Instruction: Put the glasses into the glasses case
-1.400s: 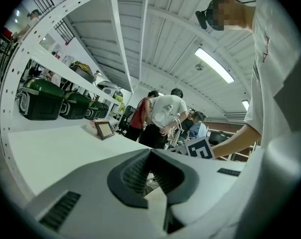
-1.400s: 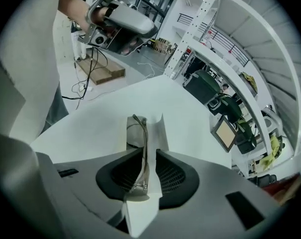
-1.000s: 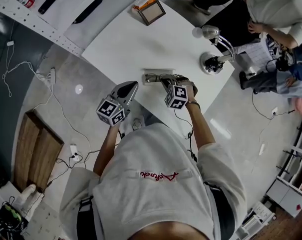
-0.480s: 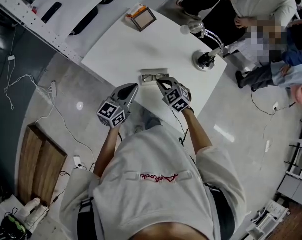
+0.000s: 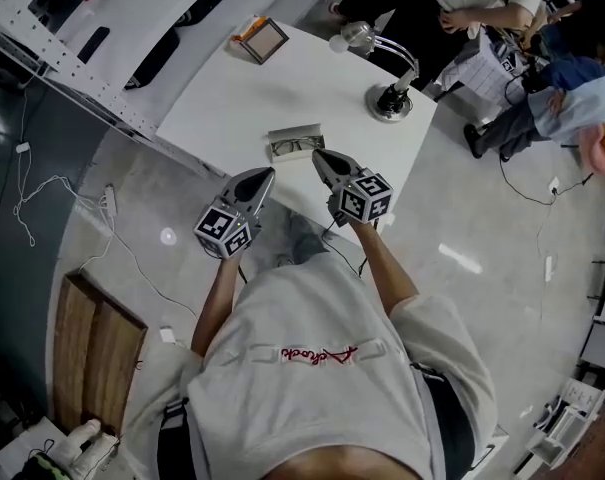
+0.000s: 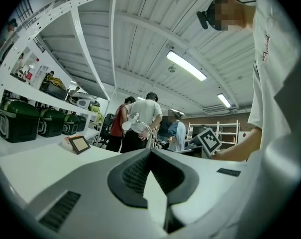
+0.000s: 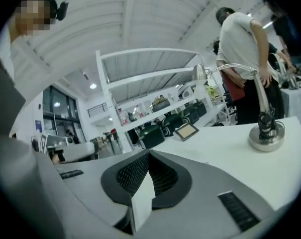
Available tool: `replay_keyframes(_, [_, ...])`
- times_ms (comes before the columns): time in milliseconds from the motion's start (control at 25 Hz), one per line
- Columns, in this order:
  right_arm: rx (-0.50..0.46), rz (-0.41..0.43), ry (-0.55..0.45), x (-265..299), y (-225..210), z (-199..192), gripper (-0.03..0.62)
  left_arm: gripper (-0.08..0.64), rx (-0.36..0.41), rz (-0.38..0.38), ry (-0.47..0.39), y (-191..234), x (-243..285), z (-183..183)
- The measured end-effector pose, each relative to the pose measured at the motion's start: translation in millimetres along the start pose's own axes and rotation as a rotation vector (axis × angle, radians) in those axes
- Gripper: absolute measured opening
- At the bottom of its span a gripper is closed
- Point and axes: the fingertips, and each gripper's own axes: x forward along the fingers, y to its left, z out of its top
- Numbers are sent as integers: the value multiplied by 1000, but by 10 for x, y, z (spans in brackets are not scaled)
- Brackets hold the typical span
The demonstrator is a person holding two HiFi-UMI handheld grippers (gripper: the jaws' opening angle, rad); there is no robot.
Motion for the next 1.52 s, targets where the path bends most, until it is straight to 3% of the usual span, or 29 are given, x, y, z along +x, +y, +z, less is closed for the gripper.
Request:
replay_keyframes(80, [9,8,-57,-125,81,67,3,14,6,-9,-1,-91,-10,-5])
replay_keyframes(280, [-239,12,-70,-407,423,82,2,14,17,-34,3,-340,-43,-52])
replay_keyframes(400, [-311,8,-67,-561,570,35,2,14,20,-44,8,-505,-81,-86])
replay_keyframes(920, [-316,3,-74,-1069,758,-146,2,14,31,-22,8,-935,-258,-192])
replay_keyframes(1240, [-319,63,-70,-1405,823,-99,2,14,26,43,-6,-1279,-275,-214])
replay_keyframes(1520, [-324,95,-39,-1838,936,-291,1,14,-1,84,-6,-1734,-415,-479])
